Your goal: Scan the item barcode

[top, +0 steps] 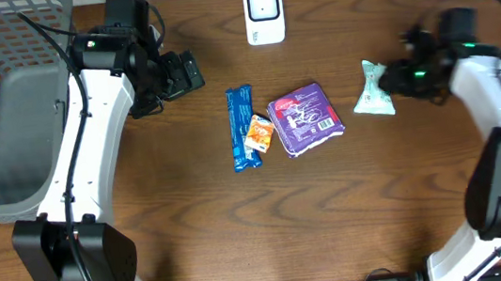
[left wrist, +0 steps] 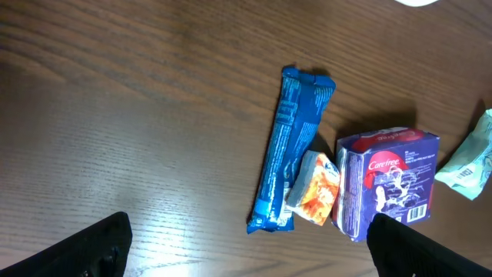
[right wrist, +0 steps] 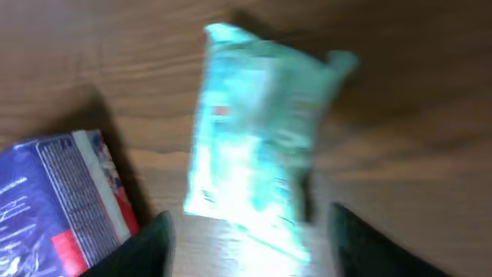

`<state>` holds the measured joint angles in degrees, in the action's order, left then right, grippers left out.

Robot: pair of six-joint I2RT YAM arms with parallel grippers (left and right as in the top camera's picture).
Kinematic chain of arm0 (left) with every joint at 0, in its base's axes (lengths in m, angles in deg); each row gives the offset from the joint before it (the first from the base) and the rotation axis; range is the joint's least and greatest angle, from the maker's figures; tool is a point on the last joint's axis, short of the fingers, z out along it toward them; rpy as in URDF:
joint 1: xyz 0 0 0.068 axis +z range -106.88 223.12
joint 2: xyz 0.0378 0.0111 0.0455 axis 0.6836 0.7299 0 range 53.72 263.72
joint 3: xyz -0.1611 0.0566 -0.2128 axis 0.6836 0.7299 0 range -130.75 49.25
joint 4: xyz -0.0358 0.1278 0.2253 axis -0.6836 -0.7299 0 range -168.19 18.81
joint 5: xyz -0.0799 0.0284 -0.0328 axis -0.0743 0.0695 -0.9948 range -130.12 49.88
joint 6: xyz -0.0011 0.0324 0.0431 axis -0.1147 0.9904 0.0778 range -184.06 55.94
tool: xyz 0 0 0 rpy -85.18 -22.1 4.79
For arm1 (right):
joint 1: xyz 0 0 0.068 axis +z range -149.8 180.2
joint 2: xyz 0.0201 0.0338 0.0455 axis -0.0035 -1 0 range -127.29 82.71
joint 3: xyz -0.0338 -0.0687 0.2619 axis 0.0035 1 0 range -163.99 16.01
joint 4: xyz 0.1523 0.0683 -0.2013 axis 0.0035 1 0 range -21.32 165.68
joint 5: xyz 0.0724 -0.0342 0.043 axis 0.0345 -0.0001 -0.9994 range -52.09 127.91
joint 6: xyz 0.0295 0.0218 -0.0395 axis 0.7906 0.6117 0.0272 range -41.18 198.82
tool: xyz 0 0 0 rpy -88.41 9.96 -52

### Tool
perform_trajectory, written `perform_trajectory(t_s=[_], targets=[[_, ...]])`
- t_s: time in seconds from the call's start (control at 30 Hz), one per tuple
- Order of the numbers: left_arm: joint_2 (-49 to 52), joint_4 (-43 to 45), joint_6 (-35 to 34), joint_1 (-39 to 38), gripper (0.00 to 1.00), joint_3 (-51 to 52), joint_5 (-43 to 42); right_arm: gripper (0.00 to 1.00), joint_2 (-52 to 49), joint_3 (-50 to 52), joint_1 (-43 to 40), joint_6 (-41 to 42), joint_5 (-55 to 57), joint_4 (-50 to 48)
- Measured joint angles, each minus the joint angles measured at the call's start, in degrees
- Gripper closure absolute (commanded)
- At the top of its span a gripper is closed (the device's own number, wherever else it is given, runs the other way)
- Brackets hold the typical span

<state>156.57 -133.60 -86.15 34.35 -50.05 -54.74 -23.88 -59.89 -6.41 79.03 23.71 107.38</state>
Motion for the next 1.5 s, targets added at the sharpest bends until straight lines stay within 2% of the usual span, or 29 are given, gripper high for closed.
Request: perform_trajectory(t_s=[0.07,0.2,0.37,0.53,0.73,1.2,1.27,1.3,1.33,1.4,1.5], targets=[[0.00,0.00,0.02,0.00,0.02,0.00,0.00,0.12,0.00,0.00,3.85,0.33,5.51,-1.11],[0.00,0.00,0.02,0.00,0.02,0.00,0.00,0.13,0.00,0.00,6.69,2.43,11.58,-3.61],[0.00,-0.02,0.00,0.00,0.02,0.00,0.00,0.31,0.00,0.00,6.97,3.93,12.79,-5.33],[0.00,0.00,0.00,0.00,0.02,0.00,0.00,0.31,0.00,0.00,10.64,4.76,17.73,-5.40],[0.00,0.00,0.02,0.00,0.02,0.00,0.00,0.45,-0.26,0.00,18.40,5.84,30.32,-8.22],[0.00,0.00,0.02,0.00,0.02,0.00,-0.02,0.43,-11.91,-0.15,19.19,9.03,41.11,-11.54],[0.00,0.00,0.00,0.00,0.02,0.00,0.00,0.52,-12.13,-0.15,19.19,9.29,42.12,-11.69],[0.00,0.00,0.00,0.00,0.02,0.02,0.00,0.70,-12.28,-0.17,19.17,9.57,42.42,-11.67],[0.00,0.00,0.00,0.00,0.02,0.00,0.00,0.83,-12.46,-0.17,19.17,9.55,42.80,-11.58],[0.00,0.00,0.00,0.00,0.02,0.00,0.00,0.98,-12.72,-0.22,19.17,9.94,44.78,-11.54],[0.00,0.00,0.00,0.00,0.02,0.00,0.00,0.99,-12.31,-0.33,19.06,10.73,44.78,-11.39]])
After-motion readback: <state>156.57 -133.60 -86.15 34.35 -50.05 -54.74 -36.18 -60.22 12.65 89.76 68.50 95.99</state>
